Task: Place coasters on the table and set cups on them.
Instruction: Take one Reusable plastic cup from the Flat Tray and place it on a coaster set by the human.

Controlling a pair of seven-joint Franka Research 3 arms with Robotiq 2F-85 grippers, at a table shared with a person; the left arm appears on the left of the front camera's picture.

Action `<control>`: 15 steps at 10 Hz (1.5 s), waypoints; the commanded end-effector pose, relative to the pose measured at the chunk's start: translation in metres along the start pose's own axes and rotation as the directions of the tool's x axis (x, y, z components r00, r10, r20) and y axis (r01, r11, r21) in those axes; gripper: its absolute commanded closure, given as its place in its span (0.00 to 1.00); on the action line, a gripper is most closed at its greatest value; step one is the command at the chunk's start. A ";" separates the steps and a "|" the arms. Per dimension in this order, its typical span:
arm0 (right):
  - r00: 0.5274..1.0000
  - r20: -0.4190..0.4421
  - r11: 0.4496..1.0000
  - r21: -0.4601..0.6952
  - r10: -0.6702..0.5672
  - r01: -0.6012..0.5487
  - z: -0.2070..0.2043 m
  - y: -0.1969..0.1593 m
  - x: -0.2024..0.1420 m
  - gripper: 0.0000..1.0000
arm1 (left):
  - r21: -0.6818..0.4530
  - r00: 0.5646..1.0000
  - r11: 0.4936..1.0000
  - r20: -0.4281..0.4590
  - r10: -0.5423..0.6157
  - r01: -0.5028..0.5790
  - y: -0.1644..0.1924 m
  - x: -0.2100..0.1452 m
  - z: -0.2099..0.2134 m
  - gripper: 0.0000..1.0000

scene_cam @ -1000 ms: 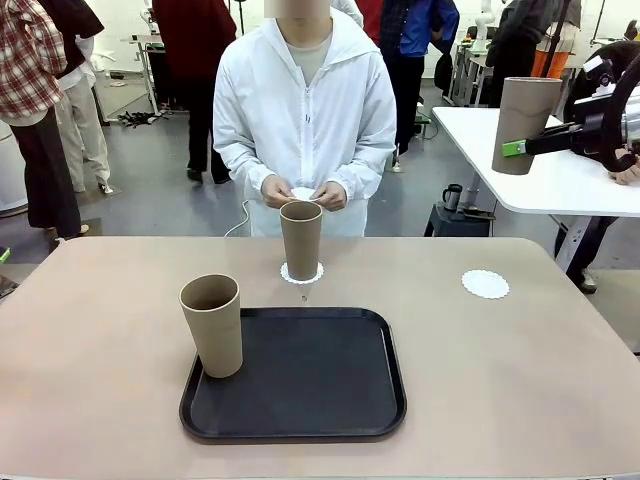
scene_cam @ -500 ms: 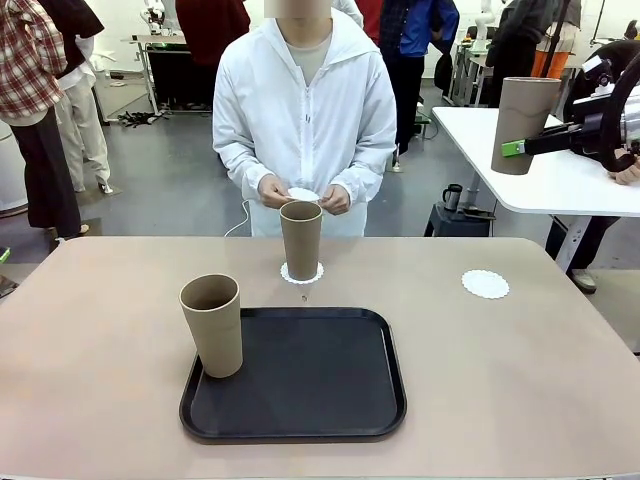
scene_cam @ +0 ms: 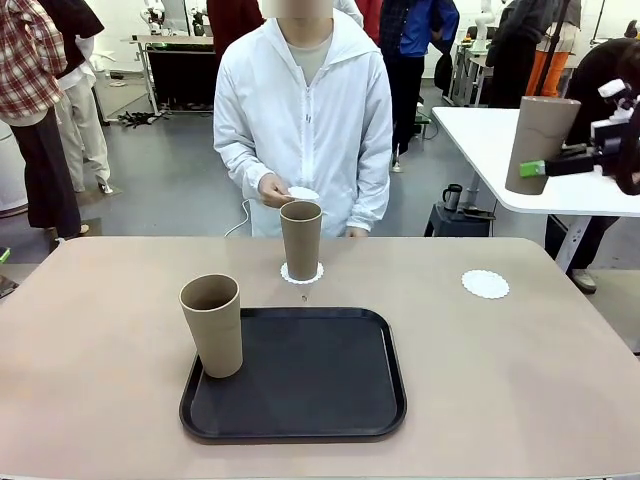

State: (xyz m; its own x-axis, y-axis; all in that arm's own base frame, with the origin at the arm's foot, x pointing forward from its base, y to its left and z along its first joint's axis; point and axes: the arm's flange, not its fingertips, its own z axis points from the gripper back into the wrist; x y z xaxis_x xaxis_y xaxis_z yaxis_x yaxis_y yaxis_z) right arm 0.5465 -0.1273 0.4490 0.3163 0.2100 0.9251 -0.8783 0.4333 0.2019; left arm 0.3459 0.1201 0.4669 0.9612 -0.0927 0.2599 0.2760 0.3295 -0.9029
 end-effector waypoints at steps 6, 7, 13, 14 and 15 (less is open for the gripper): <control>0.985 0.062 0.966 0.191 0.162 -0.171 -0.022 0.006 -0.099 0.19 | -0.006 1.000 1.000 0.006 -0.006 0.006 -0.002 0.000 0.001 0.00; 0.985 0.062 0.965 0.198 0.163 -0.172 -0.030 0.006 -0.107 0.19 | -0.006 1.000 1.000 0.006 -0.006 0.006 -0.002 0.000 0.001 0.00; 0.974 -0.032 0.970 0.097 0.226 -0.222 -0.072 -0.028 -0.160 0.19 | -0.006 1.000 1.000 0.006 -0.006 0.006 -0.002 0.000 0.001 0.00; 0.972 -0.043 0.970 0.078 0.233 -0.229 -0.074 -0.030 -0.162 0.19 | -0.006 1.000 1.000 0.006 -0.006 0.006 -0.002 0.000 0.001 0.00; 0.970 -0.059 0.970 0.057 0.238 -0.235 -0.073 -0.031 -0.160 0.19 | -0.006 1.000 1.000 0.006 -0.006 0.006 -0.002 0.000 0.001 0.00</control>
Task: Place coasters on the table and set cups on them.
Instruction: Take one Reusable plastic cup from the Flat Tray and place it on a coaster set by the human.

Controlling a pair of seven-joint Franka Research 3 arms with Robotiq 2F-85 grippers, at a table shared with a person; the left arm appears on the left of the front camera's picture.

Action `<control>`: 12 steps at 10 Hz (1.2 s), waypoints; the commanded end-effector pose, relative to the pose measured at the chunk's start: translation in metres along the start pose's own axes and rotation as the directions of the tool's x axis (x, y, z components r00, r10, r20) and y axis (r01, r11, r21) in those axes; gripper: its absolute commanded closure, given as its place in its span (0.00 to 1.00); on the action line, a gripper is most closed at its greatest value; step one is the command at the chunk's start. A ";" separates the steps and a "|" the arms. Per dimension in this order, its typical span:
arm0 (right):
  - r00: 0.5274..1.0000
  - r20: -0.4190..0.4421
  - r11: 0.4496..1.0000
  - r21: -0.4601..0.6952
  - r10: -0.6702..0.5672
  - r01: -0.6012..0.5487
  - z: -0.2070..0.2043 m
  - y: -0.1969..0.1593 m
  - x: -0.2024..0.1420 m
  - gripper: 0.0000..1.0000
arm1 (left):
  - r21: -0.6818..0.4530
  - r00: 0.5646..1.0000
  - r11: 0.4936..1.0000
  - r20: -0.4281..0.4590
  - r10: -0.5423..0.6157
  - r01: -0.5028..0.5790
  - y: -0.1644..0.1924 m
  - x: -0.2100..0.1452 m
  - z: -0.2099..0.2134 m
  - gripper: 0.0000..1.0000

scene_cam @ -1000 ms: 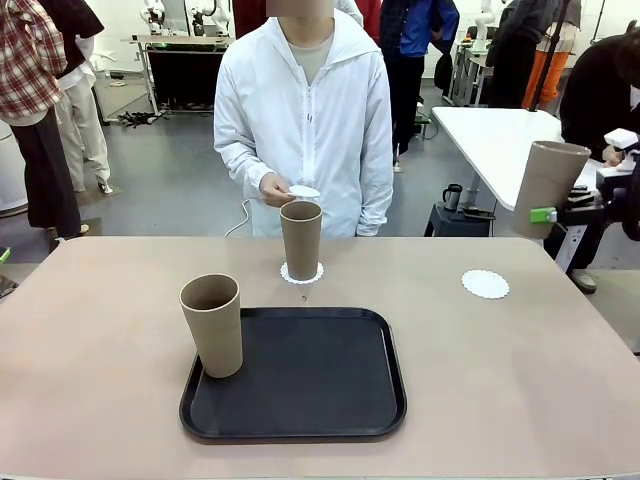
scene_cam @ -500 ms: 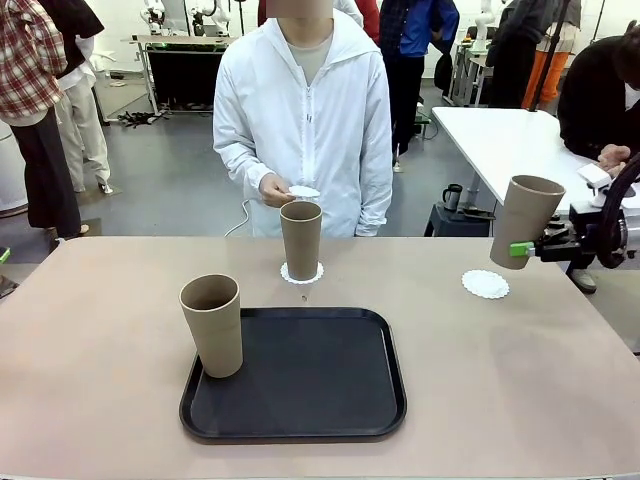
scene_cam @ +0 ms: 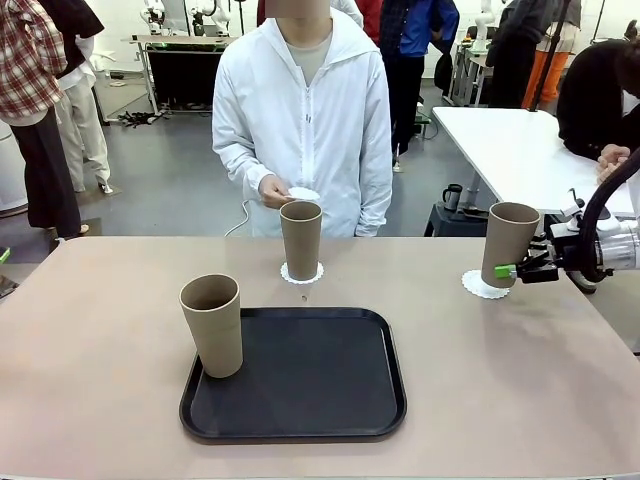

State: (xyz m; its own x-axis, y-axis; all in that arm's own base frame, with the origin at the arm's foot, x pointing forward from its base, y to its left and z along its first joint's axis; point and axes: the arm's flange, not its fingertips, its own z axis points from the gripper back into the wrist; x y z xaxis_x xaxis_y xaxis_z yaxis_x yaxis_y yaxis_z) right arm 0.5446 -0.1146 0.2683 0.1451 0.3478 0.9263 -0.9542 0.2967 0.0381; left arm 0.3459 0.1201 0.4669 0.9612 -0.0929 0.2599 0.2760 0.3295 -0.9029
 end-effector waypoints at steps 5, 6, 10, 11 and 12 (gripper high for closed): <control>1.000 0.006 1.000 0.008 -0.001 0.001 0.000 0.001 0.000 0.19 | -0.006 1.000 1.000 0.006 -0.006 0.006 -0.002 0.000 0.001 0.00; 0.999 0.030 1.000 0.022 -0.011 0.011 -0.004 0.001 -0.001 0.19 | -0.006 1.000 1.000 0.006 -0.006 0.006 -0.002 0.000 0.001 0.00; 1.000 0.022 0.999 0.037 0.019 -0.020 -0.021 0.002 -0.007 0.19 | -0.006 1.000 1.000 0.006 -0.006 0.006 -0.002 0.000 0.001 0.00; 1.000 0.017 0.999 0.037 0.015 -0.015 -0.025 -0.001 -0.012 0.19 | -0.006 1.000 1.000 0.006 -0.006 0.006 -0.002 0.000 0.001 0.00; 1.000 0.020 0.999 0.038 0.013 -0.013 -0.027 -0.002 -0.015 0.19 | -0.006 1.000 1.000 0.006 -0.006 0.006 -0.002 0.000 0.001 0.00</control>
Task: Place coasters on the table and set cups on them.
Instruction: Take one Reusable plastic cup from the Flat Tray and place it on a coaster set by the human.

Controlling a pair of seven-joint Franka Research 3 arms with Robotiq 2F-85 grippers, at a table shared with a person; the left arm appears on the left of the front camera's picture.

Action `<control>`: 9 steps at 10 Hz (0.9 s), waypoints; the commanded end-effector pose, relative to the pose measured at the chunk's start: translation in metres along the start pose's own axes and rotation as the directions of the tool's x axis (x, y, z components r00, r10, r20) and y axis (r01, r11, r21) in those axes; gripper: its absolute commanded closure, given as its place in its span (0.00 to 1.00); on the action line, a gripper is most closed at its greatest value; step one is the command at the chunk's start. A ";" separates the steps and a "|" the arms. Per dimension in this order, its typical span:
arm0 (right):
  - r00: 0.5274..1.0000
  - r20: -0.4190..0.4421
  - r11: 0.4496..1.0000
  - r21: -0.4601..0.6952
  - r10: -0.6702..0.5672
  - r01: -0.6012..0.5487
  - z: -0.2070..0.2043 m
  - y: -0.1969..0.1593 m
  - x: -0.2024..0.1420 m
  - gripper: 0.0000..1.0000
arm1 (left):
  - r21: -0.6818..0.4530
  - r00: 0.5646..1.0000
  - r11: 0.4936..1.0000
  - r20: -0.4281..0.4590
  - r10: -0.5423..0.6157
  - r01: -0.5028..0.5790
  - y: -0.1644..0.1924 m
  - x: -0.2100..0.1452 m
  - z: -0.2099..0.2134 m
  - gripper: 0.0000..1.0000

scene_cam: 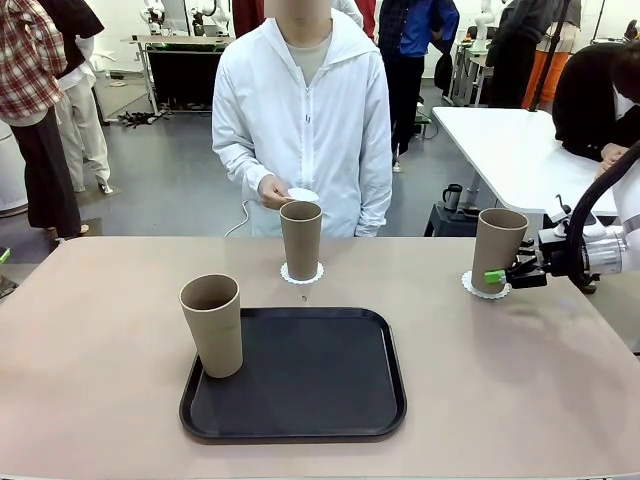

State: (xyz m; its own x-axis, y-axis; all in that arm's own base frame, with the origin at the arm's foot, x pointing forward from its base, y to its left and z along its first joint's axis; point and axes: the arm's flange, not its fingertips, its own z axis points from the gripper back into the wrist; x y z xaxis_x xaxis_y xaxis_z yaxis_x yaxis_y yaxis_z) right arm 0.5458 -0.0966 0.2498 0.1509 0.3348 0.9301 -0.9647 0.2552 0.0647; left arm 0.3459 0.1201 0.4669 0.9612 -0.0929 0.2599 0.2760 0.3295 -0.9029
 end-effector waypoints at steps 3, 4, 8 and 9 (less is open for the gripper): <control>1.000 0.012 1.000 -0.015 0.020 -0.020 -0.004 -0.009 -0.009 0.19 | -0.006 1.000 1.000 0.006 -0.006 0.006 -0.002 0.000 0.001 0.00; 1.000 0.016 1.000 -0.016 0.021 -0.020 -0.004 -0.009 -0.009 0.19 | -0.006 1.000 1.000 0.006 -0.006 0.006 -0.002 0.000 0.001 0.00; 0.999 0.032 1.000 -0.017 0.026 -0.025 -0.008 -0.013 -0.010 0.19 | -0.006 1.000 1.000 0.006 -0.006 0.006 -0.002 0.000 0.001 0.00; 0.999 0.038 1.000 -0.020 0.022 -0.021 -0.009 -0.015 -0.010 0.19 | -0.006 1.000 1.000 0.006 -0.006 0.006 -0.002 0.000 0.001 0.00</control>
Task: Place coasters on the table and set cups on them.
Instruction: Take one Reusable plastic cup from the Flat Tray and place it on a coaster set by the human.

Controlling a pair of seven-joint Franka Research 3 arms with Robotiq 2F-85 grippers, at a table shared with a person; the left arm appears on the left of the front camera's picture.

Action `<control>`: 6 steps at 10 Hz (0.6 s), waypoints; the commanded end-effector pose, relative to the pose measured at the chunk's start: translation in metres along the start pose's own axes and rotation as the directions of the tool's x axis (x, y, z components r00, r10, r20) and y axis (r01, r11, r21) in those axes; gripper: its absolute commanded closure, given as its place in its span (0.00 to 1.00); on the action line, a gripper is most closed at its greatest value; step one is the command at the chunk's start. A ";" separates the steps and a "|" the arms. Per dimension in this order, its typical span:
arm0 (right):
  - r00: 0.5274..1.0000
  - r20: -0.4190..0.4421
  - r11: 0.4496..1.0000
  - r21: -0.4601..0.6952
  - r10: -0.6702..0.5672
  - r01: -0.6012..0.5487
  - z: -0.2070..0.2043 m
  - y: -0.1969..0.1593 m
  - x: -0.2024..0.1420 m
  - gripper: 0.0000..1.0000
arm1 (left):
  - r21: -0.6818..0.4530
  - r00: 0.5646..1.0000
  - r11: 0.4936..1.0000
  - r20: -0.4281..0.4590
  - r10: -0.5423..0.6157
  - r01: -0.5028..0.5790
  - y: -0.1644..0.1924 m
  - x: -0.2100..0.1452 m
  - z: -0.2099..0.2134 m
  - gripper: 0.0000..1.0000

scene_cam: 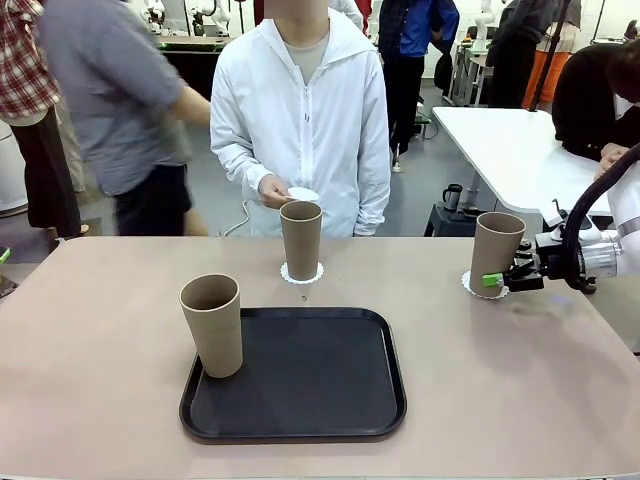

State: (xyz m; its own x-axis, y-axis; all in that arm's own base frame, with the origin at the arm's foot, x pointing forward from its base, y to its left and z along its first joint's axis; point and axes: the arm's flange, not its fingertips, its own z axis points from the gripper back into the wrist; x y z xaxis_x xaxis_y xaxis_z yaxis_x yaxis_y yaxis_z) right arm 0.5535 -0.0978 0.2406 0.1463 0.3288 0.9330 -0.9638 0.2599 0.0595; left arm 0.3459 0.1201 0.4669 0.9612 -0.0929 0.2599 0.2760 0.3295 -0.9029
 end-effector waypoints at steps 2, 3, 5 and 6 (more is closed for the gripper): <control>0.999 0.036 1.000 -0.023 0.015 -0.014 -0.005 -0.012 -0.004 0.19 | -0.006 1.000 1.000 0.006 -0.006 0.006 -0.002 0.000 0.001 0.00; 0.999 0.041 1.000 -0.026 0.015 -0.014 -0.005 -0.015 -0.004 0.19 | -0.006 1.000 1.000 0.006 -0.006 0.006 -0.002 0.000 0.001 0.00; 0.999 0.039 0.999 -0.035 0.005 -0.003 -0.004 -0.020 -0.007 0.19 | -0.006 1.000 1.000 0.006 -0.006 0.006 -0.002 0.000 0.001 0.00; 0.999 0.036 0.999 -0.037 0.001 0.000 -0.003 -0.021 -0.008 0.19 | -0.006 1.000 1.000 0.006 -0.006 0.006 -0.002 0.000 0.001 0.00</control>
State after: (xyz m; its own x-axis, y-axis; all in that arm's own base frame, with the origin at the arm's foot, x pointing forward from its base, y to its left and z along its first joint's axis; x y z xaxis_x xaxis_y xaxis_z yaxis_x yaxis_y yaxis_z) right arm 0.5666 -0.1006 0.2346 0.1434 0.3137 0.9386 -0.9599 0.2749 0.0548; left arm 0.3459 0.1201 0.4669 0.9612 -0.0929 0.2599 0.2760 0.3295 -0.9029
